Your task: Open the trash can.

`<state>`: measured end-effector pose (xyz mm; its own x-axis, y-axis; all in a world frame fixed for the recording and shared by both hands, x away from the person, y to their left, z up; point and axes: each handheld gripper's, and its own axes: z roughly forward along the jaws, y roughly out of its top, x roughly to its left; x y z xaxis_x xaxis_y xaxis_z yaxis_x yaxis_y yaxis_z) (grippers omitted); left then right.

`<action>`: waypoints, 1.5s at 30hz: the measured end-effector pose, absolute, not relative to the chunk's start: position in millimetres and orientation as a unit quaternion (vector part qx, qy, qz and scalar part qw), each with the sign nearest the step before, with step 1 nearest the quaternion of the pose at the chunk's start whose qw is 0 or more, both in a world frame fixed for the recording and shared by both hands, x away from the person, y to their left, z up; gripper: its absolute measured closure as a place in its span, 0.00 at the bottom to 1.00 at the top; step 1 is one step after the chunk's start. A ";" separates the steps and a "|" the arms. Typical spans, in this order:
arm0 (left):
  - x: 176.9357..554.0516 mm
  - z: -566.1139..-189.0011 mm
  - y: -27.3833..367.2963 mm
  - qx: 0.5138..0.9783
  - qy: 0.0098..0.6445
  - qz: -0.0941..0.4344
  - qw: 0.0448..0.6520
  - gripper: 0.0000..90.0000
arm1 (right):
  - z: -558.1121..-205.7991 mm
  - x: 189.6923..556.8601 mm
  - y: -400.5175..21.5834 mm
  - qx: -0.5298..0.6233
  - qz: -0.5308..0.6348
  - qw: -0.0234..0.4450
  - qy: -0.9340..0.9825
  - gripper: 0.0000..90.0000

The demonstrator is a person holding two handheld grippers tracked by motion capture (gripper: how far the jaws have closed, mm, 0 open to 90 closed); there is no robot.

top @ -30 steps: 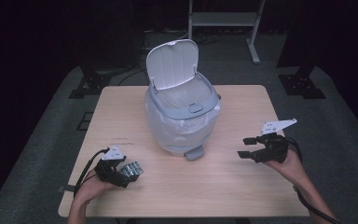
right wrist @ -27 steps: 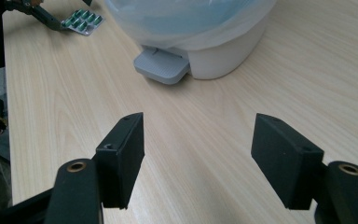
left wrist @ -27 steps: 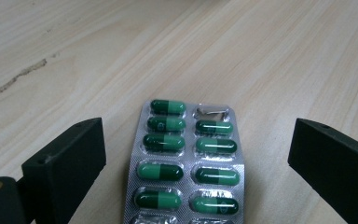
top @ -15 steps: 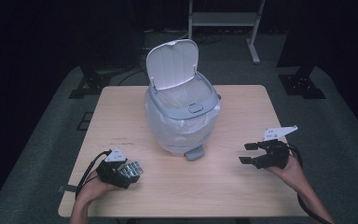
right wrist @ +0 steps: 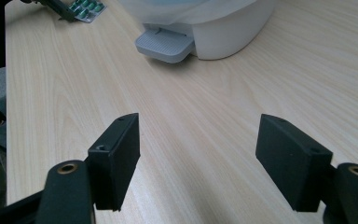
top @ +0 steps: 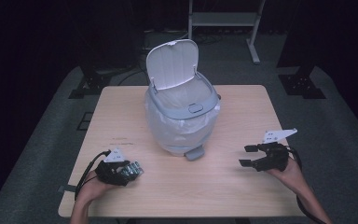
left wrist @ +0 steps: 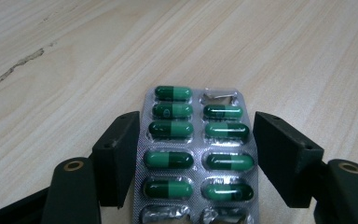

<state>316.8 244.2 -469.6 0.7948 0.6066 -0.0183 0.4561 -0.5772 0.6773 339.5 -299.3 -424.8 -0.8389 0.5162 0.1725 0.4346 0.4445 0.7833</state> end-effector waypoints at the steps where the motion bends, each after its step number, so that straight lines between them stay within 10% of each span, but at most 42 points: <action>1: 316.8 -469.5 243.8 0.882 0.300 0.109 0.346 0.37 | -425.3 339.3 -299.1 0.280 0.447 0.045 0.848 0.32; 45: 329.6 -377.3 241.6 0.903 0.255 0.096 0.333 0.37 | -430.6 339.3 -299.0 0.283 0.439 0.048 0.851 0.28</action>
<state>329.6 241.6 -377.3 0.8520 0.5236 0.0037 0.3959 -0.6489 0.6497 339.3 -299.0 -430.6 -0.8353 0.5237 0.1675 0.4398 0.4535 0.7752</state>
